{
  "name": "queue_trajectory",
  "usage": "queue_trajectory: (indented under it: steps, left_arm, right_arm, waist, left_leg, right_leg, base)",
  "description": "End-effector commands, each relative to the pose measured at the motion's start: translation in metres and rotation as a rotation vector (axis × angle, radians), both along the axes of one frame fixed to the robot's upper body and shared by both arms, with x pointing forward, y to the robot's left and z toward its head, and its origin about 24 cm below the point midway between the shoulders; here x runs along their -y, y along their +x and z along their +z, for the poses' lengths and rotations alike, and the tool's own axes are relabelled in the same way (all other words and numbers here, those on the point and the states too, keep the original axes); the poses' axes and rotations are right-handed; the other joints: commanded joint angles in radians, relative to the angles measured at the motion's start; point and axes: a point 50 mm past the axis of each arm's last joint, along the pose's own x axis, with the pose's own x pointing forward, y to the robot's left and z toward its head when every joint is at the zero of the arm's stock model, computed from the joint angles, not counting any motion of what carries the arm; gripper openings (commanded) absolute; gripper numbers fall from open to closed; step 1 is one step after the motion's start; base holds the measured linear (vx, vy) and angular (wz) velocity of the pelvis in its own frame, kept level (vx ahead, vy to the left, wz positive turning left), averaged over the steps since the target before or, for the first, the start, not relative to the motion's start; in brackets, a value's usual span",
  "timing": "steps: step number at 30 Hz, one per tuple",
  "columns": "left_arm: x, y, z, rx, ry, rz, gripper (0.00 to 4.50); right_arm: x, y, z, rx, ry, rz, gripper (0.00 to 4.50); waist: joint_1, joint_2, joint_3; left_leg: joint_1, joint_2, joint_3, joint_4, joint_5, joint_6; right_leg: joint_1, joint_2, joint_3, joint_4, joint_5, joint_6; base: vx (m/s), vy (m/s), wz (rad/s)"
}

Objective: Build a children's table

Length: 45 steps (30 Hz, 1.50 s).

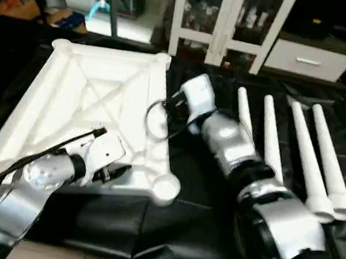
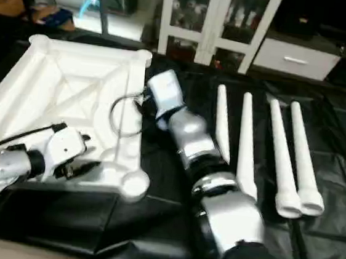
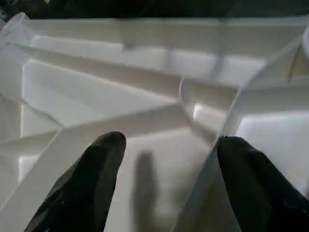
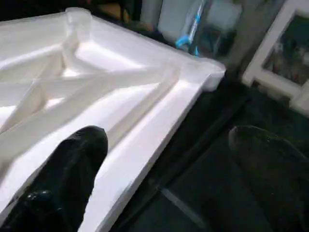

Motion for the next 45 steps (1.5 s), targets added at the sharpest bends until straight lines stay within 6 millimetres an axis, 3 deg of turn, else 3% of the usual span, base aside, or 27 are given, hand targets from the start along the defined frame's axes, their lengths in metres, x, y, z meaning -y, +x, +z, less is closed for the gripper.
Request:
queue_trajectory:
  steps: [1, 2, 3, 4, 6, 8, 11, 12, 14, 15, 17, 20, 21, 23, 25, 26, 29, 30, 31, 32, 38, 40, 43, 44, 45]
  left_arm:
    - [0.001, 0.005, 0.001, 0.015, 0.043, -0.019, 3.49]
    - [0.001, 0.007, 0.002, 0.021, 0.041, -0.019, 3.49]
    - [0.002, 0.009, 0.004, 0.026, 0.024, -0.018, 3.49]
    - [0.003, 0.011, 0.006, 0.032, 0.01, -0.019, 3.49]
    - [0.002, 0.014, 0.016, 0.048, -0.033, -0.03, 3.49]
    - [-0.001, 0.014, 0.022, 0.046, -0.042, -0.053, 3.49]
    - [-0.012, 0.011, 0.025, -0.022, 0.027, -0.12, 3.49]
    - [-0.012, 0.011, 0.025, -0.022, 0.027, -0.12, 3.49]
    - [-0.018, 0.009, 0.019, -0.089, 0.063, -0.154, 3.49]
    - [-0.019, 0.009, 0.017, -0.116, 0.063, -0.158, 3.49]
    - [-0.021, 0.01, 0.014, -0.142, 0.065, -0.164, 3.49]
    - [-0.022, 0.024, 0.01, -0.13, 0.045, -0.134, 3.49]
    - [-0.022, 0.024, 0.01, -0.13, 0.045, -0.134, 3.49]
    - [-0.017, 0.03, 0.008, -0.117, 0.051, -0.131, 3.49]
    - [-0.012, 0.037, 0.004, -0.085, 0.069, -0.126, 3.49]
    - [-0.01, 0.042, 0.002, -0.063, 0.086, -0.105, 3.49]
    - [-0.008, 0.047, -0.001, -0.047, 0.096, -0.083, 3.49]
    - [-0.006, 0.05, -0.003, -0.042, 0.095, -0.074, 3.49]
    - [-0.006, 0.05, -0.003, -0.042, 0.095, -0.074, 3.49]
    - [-0.002, 0.053, -0.005, -0.042, 0.09, -0.065, 3.49]
    - [-0.007, 0.057, -0.005, -0.007, 0.106, -0.032, 3.49]
    - [-0.007, 0.058, 0.001, 0.022, 0.077, -0.025, 3.49]
    - [-0.001, 0.055, 0.012, 0.041, -0.014, -0.04, 3.49]
    - [0.008, 0.045, 0.031, 0.054, -0.17, -0.092, 3.49]
    - [0.013, 0.037, 0.04, 0.054, -0.249, -0.131, 3.49]
  right_arm:
    - [0.008, -0.002, 0.004, 0.02, 0.002, 0.039, 4.5]
    - [0.012, -0.004, 0.005, 0.026, 0.002, 0.051, 4.5]
    - [0.015, -0.006, 0.006, 0.031, 0.004, 0.067, 4.5]
    - [0.017, -0.008, 0.007, 0.036, 0.006, 0.079, 4.5]
    - [0.027, -0.016, 0.011, 0.053, 0.012, 0.117, 4.5]
    - [0.034, -0.026, 0.014, 0.06, 0.015, 0.155, 4.5]
    - [0.049, -0.055, 0.018, 0.051, 0.015, 0.229, 4.5]
    - [0.049, -0.055, 0.018, 0.051, 0.015, 0.229, 4.5]
    - [0.054, -0.075, 0.017, 0.024, 0.003, 0.27, 4.5]
    - [0.055, -0.082, 0.016, 0.009, 0.002, 0.289, 4.5]
    - [0.057, -0.09, 0.014, -0.008, -0.002, 0.305, 4.5]
    - [0.067, -0.112, 0.014, -0.062, -0.022, 0.312, 4.5]
    - [0.067, -0.112, 0.014, -0.062, -0.022, 0.311, 4.5]
    - [0.069, -0.115, 0.015, -0.069, -0.027, 0.29, 4.5]
    - [0.07, -0.118, 0.017, -0.069, -0.024, 0.269, 4.5]
    - [0.07, -0.119, 0.019, -0.065, -0.027, 0.25, 4.5]
    - [0.072, -0.118, 0.02, -0.067, -0.025, 0.216, 4.5]
    - [0.076, -0.117, 0.021, -0.077, -0.032, 0.168, 4.5]
    - [0.076, -0.117, 0.021, -0.077, -0.032, 0.168, 4.5]
    - [0.084, -0.112, 0.022, -0.1, -0.039, 0.069, 4.5]
    - [0.095, -0.1, 0.028, -0.115, -0.01, -0.079, 4.5]
    - [0.099, -0.095, 0.03, -0.136, 0.023, -0.142, 4.5]
    - [0.103, -0.089, 0.031, -0.164, 0.045, -0.202, 4.5]
    - [0.108, -0.079, 0.032, -0.196, 0.062, -0.277, 4.5]
    - [0.11, -0.073, 0.032, -0.208, 0.058, -0.302, 4.5]
  waist:
    - [-0.001, 0.034, -0.066]
    - [0.0, 0.036, -0.069]
    - [0.001, 0.03, -0.07]
    - [0.001, 0.028, -0.069]
    - [0.002, 0.035, -0.068]
    - [0.009, 0.031, -0.069]
    - [0.005, 0.027, -0.063]
    - [0.007, 0.027, -0.063]
    - [0.0, 0.028, -0.061]
    - [0.008, 0.03, -0.06]
    - [0.007, 0.031, -0.059]
    - [0.008, 0.036, -0.054]
    - [0.011, 0.036, -0.057]
    - [0.011, 0.04, -0.058]
    - [0.009, 0.038, -0.057]
    - [0.011, 0.043, -0.058]
    - [0.01, 0.039, -0.061]
    - [0.009, 0.045, -0.06]
    - [0.007, 0.042, -0.059]
    - [0.007, 0.049, -0.061]
    - [0.002, 0.048, -0.063]
    - [0.0, 0.046, -0.063]
    - [0.0, 0.053, -0.065]
    - [0.001, 0.054, -0.065]
    - [-0.003, 0.053, -0.067]
  left_leg:
    - [0.017, 0.059, -0.02, -0.084, -0.112, -0.022]
    - [0.017, 0.057, -0.02, -0.081, -0.089, -0.017]
    - [0.014, 0.058, -0.02, -0.081, -0.074, -0.012]
    - [0.013, 0.056, -0.02, -0.081, -0.073, -0.009]
    - [0.013, 0.056, -0.021, -0.081, -0.081, -0.01]
    - [0.016, 0.059, -0.024, -0.084, -0.095, -0.01]
    - [0.015, 0.058, -0.026, -0.09, -0.128, -0.012]
    - [0.016, 0.057, -0.026, -0.089, -0.13, -0.01]
    - [0.016, 0.059, -0.027, -0.093, -0.164, -0.019]
    - [0.022, 0.06, -0.025, -0.091, -0.167, -0.018]
    - [0.021, 0.06, -0.027, -0.095, -0.181, -0.02]
    - [0.023, 0.059, -0.028, -0.098, -0.214, -0.029]
    - [0.029, 0.06, -0.027, -0.097, -0.221, -0.032]
    - [0.024, 0.061, -0.03, -0.098, -0.225, -0.041]
    - [0.02, 0.06, -0.031, -0.096, -0.213, -0.039]
    - [0.02, 0.06, -0.031, -0.093, -0.205, -0.039]
    - [0.016, 0.058, -0.032, -0.091, -0.189, -0.037]
    - [0.016, 0.059, -0.033, -0.091, -0.185, -0.037]
    - [0.016, 0.058, -0.032, -0.092, -0.181, -0.037]
    - [0.018, 0.059, -0.033, -0.09, -0.174, -0.04]
    - [0.015, 0.056, -0.031, -0.087, -0.147, -0.04]
    - [0.017, 0.056, -0.03, -0.087, -0.152, -0.042]
    - [0.018, 0.059, -0.032, -0.088, -0.141, -0.055]
    - [0.021, 0.059, -0.03, -0.086, -0.137, -0.062]
    - [0.012, 0.061, -0.034, -0.087, -0.119, -0.073]
  right_leg:
    - [0.047, -0.089, 0.063, -0.058, 0.012, -0.192]
    - [0.048, -0.09, 0.064, -0.054, 0.046, -0.199]
    - [0.051, -0.09, 0.063, -0.053, 0.071, -0.207]
    - [0.053, -0.088, 0.063, -0.054, 0.074, -0.209]
    - [0.054, -0.087, 0.063, -0.055, 0.077, -0.208]
    - [0.056, -0.087, 0.062, -0.059, 0.065, -0.192]
    - [0.056, -0.085, 0.062, -0.067, -0.007, -0.171]
    - [0.055, -0.085, 0.063, -0.069, -0.018, -0.164]
    - [0.05, -0.087, 0.064, -0.072, -0.075, -0.162]
    - [0.046, -0.088, 0.066, -0.078, -0.092, -0.152]
    - [0.046, -0.087, 0.067, -0.078, -0.111, -0.148]
    - [0.042, -0.084, 0.067, -0.089, -0.151, -0.141]
    - [0.039, -0.086, 0.067, -0.088, -0.154, -0.142]
    - [0.043, -0.09, 0.067, -0.088, -0.15, -0.151]
    - [0.047, -0.093, 0.069, -0.09, -0.154, -0.149]
    - [0.046, -0.095, 0.07, -0.087, -0.148, -0.15]
    - [0.051, -0.096, 0.07, -0.087, -0.159, -0.14]
    - [0.05, -0.096, 0.07, -0.087, -0.156, -0.143]
    - [0.049, -0.093, 0.069, -0.09, -0.156, -0.143]
    - [0.049, -0.093, 0.069, -0.087, -0.143, -0.147]
    - [0.052, -0.092, 0.068, -0.081, -0.085, -0.165]
    - [0.051, -0.091, 0.067, -0.082, -0.095, -0.169]
    - [0.053, -0.094, 0.067, -0.076, -0.072, -0.182]
    - [0.05, -0.094, 0.067, -0.074, -0.056, -0.192]
    - [0.059, -0.102, 0.065, -0.066, -0.037, -0.219]
  base:
    - [0.0, 0.0, 0.0]
    - [0.0, 0.0, 0.0]
    - [0.0, 0.0, 0.0]
    - [0.0, 0.0, 0.0]
    - [0.0, 0.0, 0.0]
    - [0.0, 0.0, 0.0]
    - [0.0, 0.0, 0.0]
    - [0.0, 0.0, 0.0]
    - [0.0, 0.0, 0.0]
    - [0.0, 0.0, 0.0]
    - [0.0, 0.0, 0.0]
    - [0.0, 0.0, 0.0]
    - [0.0, 0.0, 0.0]
    - [0.0, 0.0, 0.0]
    - [0.0, 0.0, 0.0]
    - [0.0, 0.0, 0.0]
    - [0.0, 0.0, 0.0]
    - [0.0, 0.0, 0.0]
    - [0.0, 0.0, 0.0]
    - [0.0, 0.0, 0.0]
    - [0.0, 0.0, 0.0]
    - [0.0, 0.0, 0.0]
    - [0.0, 0.0, 0.0]
    - [0.0, 0.0, 0.0]
    - [0.0, 0.0, 0.0]
